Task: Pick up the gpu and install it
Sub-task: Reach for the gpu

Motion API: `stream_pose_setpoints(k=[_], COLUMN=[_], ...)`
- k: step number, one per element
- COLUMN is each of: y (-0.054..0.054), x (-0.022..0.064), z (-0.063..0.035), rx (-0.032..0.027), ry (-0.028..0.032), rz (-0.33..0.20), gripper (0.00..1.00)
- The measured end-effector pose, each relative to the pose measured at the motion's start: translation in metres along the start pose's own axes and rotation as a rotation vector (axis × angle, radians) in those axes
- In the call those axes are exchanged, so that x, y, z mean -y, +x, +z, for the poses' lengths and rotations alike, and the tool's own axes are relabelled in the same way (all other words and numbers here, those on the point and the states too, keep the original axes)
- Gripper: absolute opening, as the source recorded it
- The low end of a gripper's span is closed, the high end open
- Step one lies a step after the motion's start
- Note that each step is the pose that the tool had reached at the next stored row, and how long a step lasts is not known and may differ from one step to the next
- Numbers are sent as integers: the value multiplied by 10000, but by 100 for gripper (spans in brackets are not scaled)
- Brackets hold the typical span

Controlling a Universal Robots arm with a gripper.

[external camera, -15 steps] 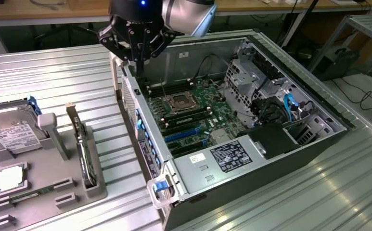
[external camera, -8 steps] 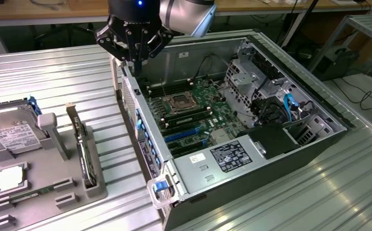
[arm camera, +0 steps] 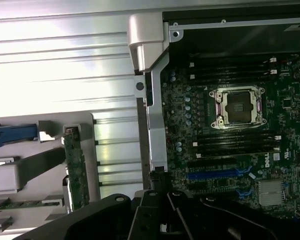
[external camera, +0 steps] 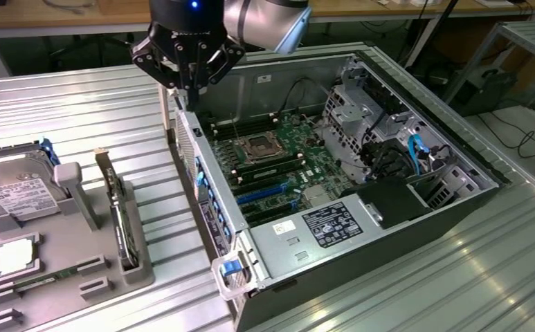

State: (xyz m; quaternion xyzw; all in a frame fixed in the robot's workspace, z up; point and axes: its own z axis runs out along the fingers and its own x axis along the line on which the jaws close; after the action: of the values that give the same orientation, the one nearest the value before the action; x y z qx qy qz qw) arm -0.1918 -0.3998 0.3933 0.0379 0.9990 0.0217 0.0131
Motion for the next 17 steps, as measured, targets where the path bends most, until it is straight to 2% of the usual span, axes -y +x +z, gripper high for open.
stream_pose_setpoints(k=[17], y=[142], x=[19], z=[-4], rx=[0], ry=[0], rz=[0], gripper=[11])
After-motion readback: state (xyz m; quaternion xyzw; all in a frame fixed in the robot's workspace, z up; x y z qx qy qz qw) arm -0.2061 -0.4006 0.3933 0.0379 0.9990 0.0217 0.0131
